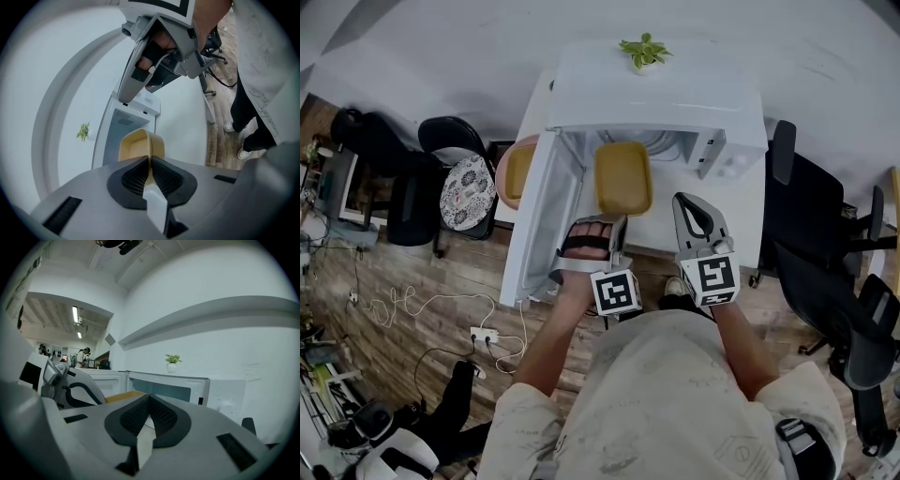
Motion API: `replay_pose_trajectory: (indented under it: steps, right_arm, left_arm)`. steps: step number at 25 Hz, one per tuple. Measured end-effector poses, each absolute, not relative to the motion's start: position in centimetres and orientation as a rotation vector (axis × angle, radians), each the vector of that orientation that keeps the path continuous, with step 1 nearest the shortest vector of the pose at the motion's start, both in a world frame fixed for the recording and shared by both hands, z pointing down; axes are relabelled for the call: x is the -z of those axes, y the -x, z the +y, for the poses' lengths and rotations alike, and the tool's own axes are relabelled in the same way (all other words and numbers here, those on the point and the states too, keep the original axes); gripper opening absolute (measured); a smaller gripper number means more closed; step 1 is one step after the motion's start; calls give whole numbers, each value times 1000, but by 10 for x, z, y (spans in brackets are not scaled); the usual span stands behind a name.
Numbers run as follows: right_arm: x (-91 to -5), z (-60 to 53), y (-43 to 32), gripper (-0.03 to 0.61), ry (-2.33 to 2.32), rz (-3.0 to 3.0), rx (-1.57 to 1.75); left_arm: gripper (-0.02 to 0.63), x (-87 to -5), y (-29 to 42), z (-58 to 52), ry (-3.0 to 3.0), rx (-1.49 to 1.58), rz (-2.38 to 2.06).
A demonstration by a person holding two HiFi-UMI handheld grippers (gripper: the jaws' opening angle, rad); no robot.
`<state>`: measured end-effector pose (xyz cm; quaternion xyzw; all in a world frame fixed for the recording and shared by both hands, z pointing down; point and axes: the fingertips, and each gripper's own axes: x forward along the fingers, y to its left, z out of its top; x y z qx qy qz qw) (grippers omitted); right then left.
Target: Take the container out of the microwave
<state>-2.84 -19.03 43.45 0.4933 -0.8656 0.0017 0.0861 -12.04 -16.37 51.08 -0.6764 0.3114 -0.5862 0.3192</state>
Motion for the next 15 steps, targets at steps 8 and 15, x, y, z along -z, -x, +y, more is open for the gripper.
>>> replay_pose_trajectory:
  steps: [8, 15]
  right_arm:
    - [-434, -195, 33, 15, -1455, -2584, 2]
    - [-431, -197, 35, 14, -1445, -2587, 1]
  left_arm:
    - [29, -512, 128, -167, 1731, 1581, 791]
    - [29, -511, 125, -170, 1769, 1561, 813]
